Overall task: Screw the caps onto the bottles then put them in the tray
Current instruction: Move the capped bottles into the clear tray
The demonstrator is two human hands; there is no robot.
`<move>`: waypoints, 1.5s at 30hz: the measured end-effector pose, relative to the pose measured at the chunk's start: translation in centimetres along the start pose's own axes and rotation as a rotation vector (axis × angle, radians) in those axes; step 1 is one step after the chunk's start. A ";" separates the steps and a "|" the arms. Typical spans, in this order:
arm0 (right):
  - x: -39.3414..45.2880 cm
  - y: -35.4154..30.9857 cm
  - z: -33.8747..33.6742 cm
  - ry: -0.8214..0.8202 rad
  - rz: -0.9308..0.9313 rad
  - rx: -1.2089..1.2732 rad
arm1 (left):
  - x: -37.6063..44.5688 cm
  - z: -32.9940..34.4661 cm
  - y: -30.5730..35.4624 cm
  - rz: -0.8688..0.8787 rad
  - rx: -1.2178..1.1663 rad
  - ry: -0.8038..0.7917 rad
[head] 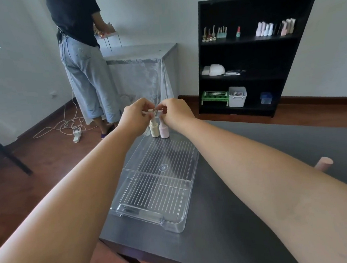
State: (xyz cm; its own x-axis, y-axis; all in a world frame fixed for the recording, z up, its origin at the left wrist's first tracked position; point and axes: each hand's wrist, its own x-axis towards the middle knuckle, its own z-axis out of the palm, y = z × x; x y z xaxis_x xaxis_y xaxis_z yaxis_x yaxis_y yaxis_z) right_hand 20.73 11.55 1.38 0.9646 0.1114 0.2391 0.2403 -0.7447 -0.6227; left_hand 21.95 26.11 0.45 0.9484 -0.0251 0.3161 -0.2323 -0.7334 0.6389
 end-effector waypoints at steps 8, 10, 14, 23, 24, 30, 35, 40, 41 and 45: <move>-0.4 -0.1 0.4 0.026 0.042 0.066 | -0.9 -0.8 0.3 -0.020 -0.045 -0.016; -0.7 -0.3 0.1 -0.002 0.059 0.058 | -1.3 -1.1 0.6 -0.014 -0.047 0.017; -2.1 0.0 -2.1 -0.001 0.042 0.069 | -2.0 -1.7 2.5 0.072 -0.052 0.105; -8.1 3.2 -13.2 0.114 0.047 -0.040 | -4.8 0.2 10.2 0.228 -0.149 0.046; -9.0 3.8 -14.4 0.110 0.057 -0.052 | -5.2 0.5 11.1 0.239 -0.160 0.033; -15.0 7.5 -19.9 0.078 0.136 -0.135 | -8.4 2.8 15.8 0.333 -0.177 -0.111; -19.9 9.9 -21.9 0.085 0.203 -0.140 | -11.5 4.6 18.2 0.371 -0.167 -0.270; -24.8 11.2 -22.6 0.104 0.229 -0.134 | -14.8 6.8 19.4 0.383 -0.154 -0.439; -25.8 11.5 -22.7 0.102 0.237 -0.119 | -15.4 7.2 19.6 0.392 -0.148 -0.466; -29.7 12.4 -22.4 -0.005 0.257 -0.002 | -17.1 8.6 19.8 0.400 -0.119 -0.511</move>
State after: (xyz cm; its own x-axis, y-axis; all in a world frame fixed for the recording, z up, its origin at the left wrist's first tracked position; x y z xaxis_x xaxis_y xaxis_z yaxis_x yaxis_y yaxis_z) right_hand -7.40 -15.77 3.27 0.9945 -0.0785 0.0688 -0.0135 -0.7502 -0.6611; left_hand 2.94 6.20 1.68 0.7600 -0.6211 0.1913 -0.5826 -0.5208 0.6240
